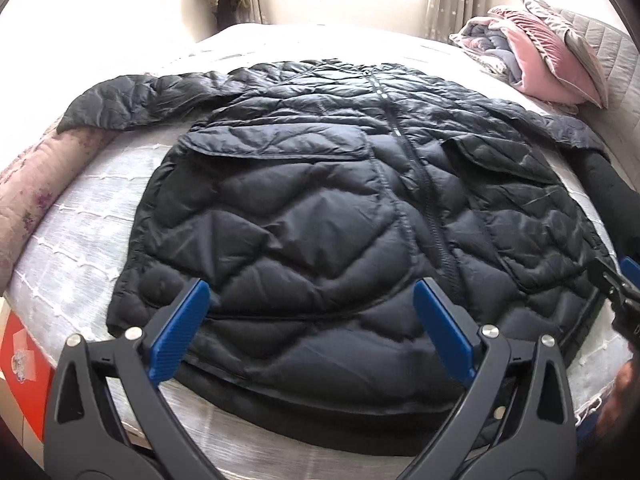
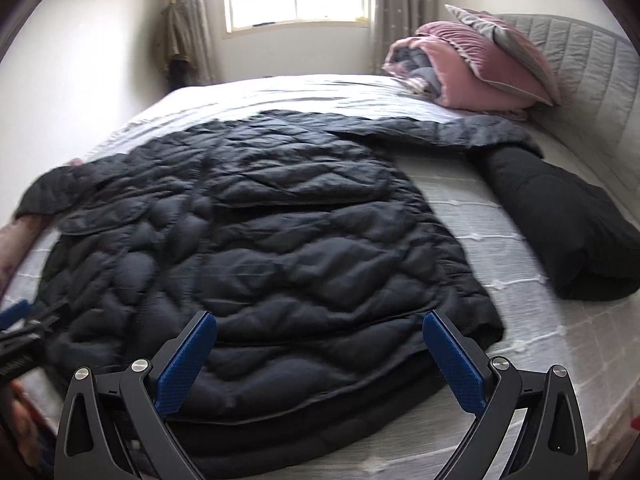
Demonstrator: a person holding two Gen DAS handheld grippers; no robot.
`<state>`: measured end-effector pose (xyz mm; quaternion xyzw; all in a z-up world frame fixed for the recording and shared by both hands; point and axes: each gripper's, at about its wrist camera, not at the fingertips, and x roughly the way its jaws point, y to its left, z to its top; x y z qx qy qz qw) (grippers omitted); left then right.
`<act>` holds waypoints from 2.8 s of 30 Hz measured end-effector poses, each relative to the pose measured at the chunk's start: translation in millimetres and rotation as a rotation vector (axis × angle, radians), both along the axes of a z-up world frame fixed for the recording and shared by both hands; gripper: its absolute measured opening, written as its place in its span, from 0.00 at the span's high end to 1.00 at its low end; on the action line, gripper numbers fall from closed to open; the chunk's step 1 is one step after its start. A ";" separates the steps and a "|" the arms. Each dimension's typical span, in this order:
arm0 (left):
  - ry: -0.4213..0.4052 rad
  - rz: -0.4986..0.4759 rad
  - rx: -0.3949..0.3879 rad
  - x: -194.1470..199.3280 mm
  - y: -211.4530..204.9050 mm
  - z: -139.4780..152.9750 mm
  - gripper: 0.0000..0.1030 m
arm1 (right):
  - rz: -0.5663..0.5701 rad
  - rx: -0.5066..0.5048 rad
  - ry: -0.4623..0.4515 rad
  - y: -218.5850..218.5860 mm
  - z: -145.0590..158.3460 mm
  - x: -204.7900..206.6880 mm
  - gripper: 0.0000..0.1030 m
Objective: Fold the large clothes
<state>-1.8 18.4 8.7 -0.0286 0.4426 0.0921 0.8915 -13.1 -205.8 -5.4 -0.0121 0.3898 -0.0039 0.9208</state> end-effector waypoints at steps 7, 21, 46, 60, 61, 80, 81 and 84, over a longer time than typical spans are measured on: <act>0.011 0.107 -0.025 0.8 54.6 1.0 0.01 | -0.120 0.053 0.063 -40.2 -7.6 10.0 0.00; 0.123 0.352 -0.305 -18.1 150.3 -50.3 0.61 | -0.347 0.307 0.265 -115.7 -38.7 25.9 0.27; 0.050 0.279 -0.325 -28.2 145.3 -40.1 0.91 | -0.490 0.567 0.048 -151.3 -20.5 1.3 0.91; -0.071 0.267 -0.321 -27.2 135.2 7.8 0.53 | -0.251 0.645 -0.001 -109.1 1.4 36.7 0.51; -0.071 0.251 -0.319 -20.4 129.6 10.0 0.53 | -0.220 0.681 0.017 -102.2 0.3 47.5 0.51; 0.094 0.020 -0.152 141.3 67.1 -21.5 0.30 | -0.185 0.841 0.198 -82.8 -47.2 165.7 0.54; 0.093 0.017 -0.152 140.2 65.9 -20.2 0.30 | -0.185 0.850 0.184 -84.4 -46.3 165.5 0.59; 0.104 -0.007 -0.179 135.2 63.1 -19.0 0.30 | -0.182 0.902 0.171 -88.6 -46.8 165.6 0.91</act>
